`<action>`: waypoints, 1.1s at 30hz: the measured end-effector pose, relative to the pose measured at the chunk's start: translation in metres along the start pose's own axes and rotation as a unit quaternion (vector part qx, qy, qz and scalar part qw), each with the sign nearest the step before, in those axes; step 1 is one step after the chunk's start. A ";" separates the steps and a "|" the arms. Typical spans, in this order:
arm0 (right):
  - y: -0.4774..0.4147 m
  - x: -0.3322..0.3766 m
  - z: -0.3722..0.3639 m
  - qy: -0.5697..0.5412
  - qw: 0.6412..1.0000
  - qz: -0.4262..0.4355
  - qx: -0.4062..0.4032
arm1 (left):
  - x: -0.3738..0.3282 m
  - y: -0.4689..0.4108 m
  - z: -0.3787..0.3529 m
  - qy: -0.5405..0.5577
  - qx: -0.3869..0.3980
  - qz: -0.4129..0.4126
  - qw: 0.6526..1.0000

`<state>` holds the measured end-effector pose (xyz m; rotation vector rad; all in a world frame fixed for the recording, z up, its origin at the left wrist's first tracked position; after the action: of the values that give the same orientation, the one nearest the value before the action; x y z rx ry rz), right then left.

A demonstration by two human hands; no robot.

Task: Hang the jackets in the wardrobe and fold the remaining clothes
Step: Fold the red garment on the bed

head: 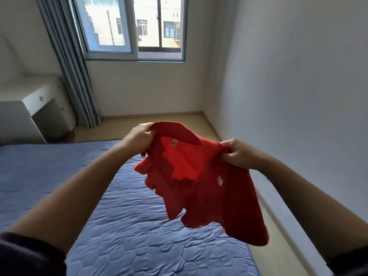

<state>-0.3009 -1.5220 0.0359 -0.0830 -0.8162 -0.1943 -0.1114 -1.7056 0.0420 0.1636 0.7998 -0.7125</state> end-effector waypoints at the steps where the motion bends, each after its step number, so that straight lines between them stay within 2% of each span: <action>1: -0.001 0.006 0.002 -0.020 1.000 0.013 -0.013 | 0.000 -0.001 0.001 0.012 0.016 0.015 1.000; 4: 0.001 0.013 0.016 -0.091 0.994 0.021 -0.060 | 0.010 0.004 0.011 0.071 0.068 0.087 0.991; 6: 0.003 0.012 0.018 -0.123 0.992 0.004 -0.035 | 0.014 0.012 0.008 0.143 0.120 0.095 0.978; 8: 0.005 0.012 0.013 -0.120 0.993 -0.008 0.016 | 0.018 0.020 -0.002 0.246 0.139 0.102 0.954; 12: 0.010 0.011 0.009 -0.222 0.973 -0.025 0.065 | 0.024 0.035 -0.004 0.386 0.102 0.128 0.908; 14: 0.011 0.011 0.011 -0.295 0.954 -0.025 0.046 | 0.022 0.045 -0.008 0.432 0.105 0.131 0.886; 16: 0.010 0.009 0.013 -0.376 0.926 -0.026 0.015 | 0.018 0.050 -0.008 0.475 0.077 0.123 0.868; 18: 0.010 0.003 0.014 -0.448 0.893 -0.024 -0.019 | 0.012 0.055 0.000 0.491 0.042 0.095 0.865; 19: 0.011 -0.002 0.015 -0.475 0.879 -0.023 -0.038 | 0.009 0.058 0.005 0.485 0.051 0.073 0.870; 22: 0.016 -0.015 0.015 -0.507 0.859 -0.032 -0.061 | 0.011 0.069 0.016 0.402 0.151 0.013 0.903; 24: 0.016 -0.016 0.010 -0.486 0.873 -0.033 -0.035 | 0.019 0.074 0.019 0.254 0.174 -0.015 0.951; 26: 0.013 -0.014 0.007 -0.450 0.893 -0.030 -0.010 | 0.022 0.073 0.026 0.051 0.114 -0.042 0.991; 27: 0.011 -0.012 0.006 -0.433 0.901 -0.026 -0.003 | 0.021 0.072 0.029 -0.043 0.072 -0.050 0.995; 29: 0.007 -0.008 0.006 -0.405 0.914 -0.015 0.003 | 0.015 0.070 0.036 -0.176 -0.015 -0.074 0.982; 33: 0.002 -0.006 0.007 -0.360 0.933 -0.001 0.012 | 0.006 0.075 0.052 -0.192 -0.161 -0.059 0.966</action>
<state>-0.3099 -1.5185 0.0366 -0.1329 -1.5524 -0.1553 -0.0290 -1.6721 0.0644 -0.3116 0.5439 -0.6887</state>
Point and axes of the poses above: each hand's wrist, its own y-axis away from the middle knuckle, its own z-axis out of the back of the hand, x = y × z, the point moved 7 cm from there along -y, towards the middle knuckle, and after that the axes turned 8 degrees about -y, right-handed, at the moved point
